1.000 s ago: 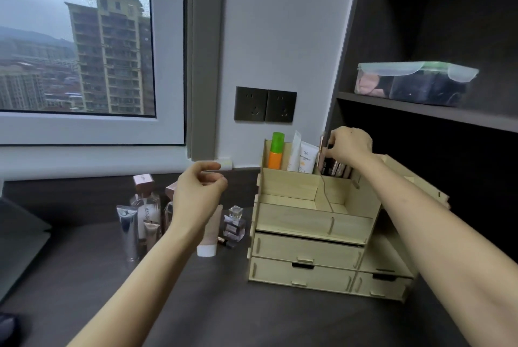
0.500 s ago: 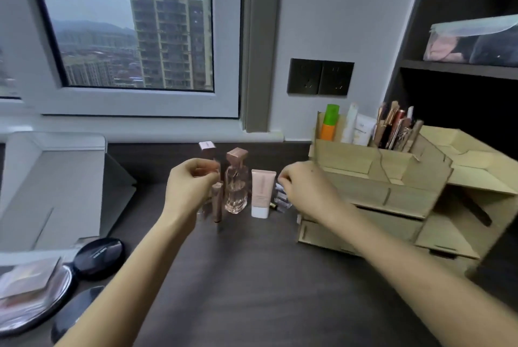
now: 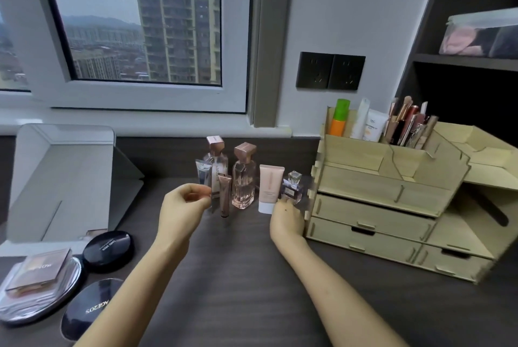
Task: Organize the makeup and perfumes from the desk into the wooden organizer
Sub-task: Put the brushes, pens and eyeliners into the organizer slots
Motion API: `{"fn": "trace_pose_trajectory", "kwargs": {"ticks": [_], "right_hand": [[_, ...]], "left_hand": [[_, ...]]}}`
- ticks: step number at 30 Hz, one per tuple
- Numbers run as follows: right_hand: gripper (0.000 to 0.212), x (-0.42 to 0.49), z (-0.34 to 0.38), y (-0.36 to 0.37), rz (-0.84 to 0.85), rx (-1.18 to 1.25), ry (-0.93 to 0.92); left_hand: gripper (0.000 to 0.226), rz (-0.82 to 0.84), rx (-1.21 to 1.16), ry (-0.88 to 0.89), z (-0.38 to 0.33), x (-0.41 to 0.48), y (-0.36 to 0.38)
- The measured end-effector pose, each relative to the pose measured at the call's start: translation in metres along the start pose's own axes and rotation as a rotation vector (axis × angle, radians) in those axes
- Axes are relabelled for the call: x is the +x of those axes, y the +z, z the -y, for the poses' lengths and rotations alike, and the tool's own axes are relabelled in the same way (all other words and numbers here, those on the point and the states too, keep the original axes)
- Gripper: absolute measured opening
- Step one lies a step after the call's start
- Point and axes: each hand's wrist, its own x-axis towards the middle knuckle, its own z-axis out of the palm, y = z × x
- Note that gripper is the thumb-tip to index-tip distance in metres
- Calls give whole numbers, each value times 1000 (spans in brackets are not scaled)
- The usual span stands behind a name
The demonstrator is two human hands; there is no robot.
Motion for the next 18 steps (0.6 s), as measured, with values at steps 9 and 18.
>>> {"fn": "trace_pose_trajectory", "kwargs": {"ticks": [9, 18], "right_hand": [[36, 6, 1, 8, -26, -37, 16], [35, -32, -17, 5, 16, -86, 49]], "left_hand": [[23, 4, 17, -24, 14, 3, -3], [23, 30, 9, -42, 15, -3, -6]]}}
